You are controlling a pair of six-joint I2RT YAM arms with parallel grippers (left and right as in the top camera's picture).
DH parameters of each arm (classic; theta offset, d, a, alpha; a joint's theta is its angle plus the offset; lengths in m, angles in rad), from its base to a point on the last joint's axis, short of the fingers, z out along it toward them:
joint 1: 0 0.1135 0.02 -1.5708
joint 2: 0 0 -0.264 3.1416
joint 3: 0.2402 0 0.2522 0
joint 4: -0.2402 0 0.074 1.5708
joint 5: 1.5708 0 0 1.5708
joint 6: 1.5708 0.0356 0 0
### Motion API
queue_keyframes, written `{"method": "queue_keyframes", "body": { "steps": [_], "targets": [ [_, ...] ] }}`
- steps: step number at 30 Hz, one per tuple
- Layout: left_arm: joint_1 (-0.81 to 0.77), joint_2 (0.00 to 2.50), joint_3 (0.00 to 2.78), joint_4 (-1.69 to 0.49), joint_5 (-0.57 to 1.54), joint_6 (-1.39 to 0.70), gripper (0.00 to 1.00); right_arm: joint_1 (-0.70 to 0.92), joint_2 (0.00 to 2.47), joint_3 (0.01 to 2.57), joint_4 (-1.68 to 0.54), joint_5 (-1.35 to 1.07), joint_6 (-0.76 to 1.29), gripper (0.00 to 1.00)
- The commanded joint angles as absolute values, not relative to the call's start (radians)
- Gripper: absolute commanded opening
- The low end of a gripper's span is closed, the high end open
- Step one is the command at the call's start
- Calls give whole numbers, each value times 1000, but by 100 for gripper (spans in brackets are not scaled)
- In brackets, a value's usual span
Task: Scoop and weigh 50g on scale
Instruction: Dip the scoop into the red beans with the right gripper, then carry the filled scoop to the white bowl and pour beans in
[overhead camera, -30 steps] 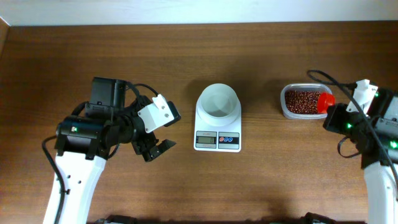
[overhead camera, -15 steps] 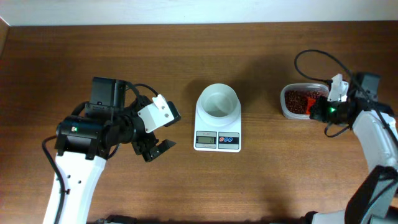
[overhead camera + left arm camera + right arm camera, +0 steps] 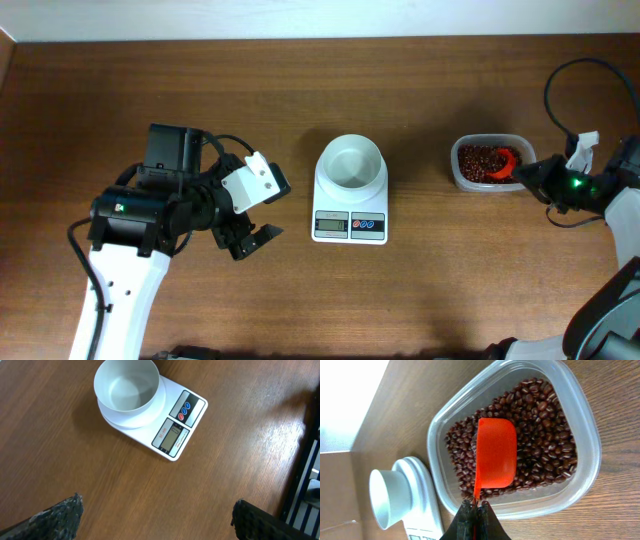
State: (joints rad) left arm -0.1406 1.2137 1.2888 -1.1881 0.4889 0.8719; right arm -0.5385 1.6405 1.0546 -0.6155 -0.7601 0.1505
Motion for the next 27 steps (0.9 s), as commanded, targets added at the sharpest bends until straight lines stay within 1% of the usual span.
{"method": "queue_keyframes", "body": {
  "steps": [1,10,13,16,19,27],
  "targets": [
    [-136,1210,1309,-1188,489,877,99,-553,1645,1054,-617,-827,147,4],
    [-136,1210,1309,-1188,489,877,99,-553,1645,1054,-661,-828,147,4],
    [-136,1210,1309,-1188,489,877,99,-553,1645,1054,-669,-865,146,4],
    [-136,1210,1309,-1188,489,877,99,-570,1645,1054,-706,-870,104,4],
    [-136,1210,1309,-1188,489,877,99,-597,1645,1054,-706,-966,75,4],
    [-136,1210,1309,-1188,489,877,99,-604,1645,1054,-707,-977,75,4]
  ]
}}
